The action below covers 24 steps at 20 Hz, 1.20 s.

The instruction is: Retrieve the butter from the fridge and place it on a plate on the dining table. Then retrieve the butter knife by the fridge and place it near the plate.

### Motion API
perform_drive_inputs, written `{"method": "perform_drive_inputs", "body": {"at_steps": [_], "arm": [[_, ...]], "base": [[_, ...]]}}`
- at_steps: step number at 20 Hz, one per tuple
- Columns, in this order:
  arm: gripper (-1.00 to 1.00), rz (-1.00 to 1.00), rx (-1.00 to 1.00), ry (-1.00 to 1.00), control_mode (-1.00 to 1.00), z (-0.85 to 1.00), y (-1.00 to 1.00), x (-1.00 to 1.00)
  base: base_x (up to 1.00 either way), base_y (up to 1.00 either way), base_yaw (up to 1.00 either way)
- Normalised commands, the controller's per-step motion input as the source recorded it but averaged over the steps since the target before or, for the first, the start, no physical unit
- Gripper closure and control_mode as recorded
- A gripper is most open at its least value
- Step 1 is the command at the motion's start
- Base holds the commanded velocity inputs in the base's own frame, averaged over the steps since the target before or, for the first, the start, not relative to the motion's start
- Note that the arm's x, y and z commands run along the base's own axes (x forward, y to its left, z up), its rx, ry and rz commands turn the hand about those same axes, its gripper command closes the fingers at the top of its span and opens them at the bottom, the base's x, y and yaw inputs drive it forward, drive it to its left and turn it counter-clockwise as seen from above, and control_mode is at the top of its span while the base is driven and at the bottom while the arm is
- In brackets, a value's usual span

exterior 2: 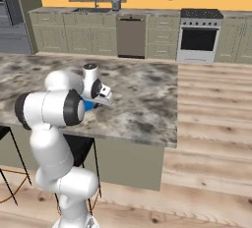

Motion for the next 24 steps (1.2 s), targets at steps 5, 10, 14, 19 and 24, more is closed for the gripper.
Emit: {"method": "perform_drive_inputs", "body": {"at_steps": [5,10,14,19,24], "arm": [[1.00,0.02,0.00,0.05,-1.00,-0.47,0.07,0.16],[1.00,0.00,0.00,0.00,-1.00,-0.42,0.06,0.39],[1.00,0.01,0.09,0.04,-1.00,-0.42,0.05,0.33],[1.00,0.00,0.05,0.02,-1.00,-0.07,0.15,0.26],[1.00,0.00,0.00,0.00,-1.00,-0.06,0.14,0.21]], "base": [[0.00,0.00,0.00],[0.00,0.00,0.00],[0.00,0.00,0.00],[0.00,0.00,0.00],[0.00,0.00,0.00]]}}
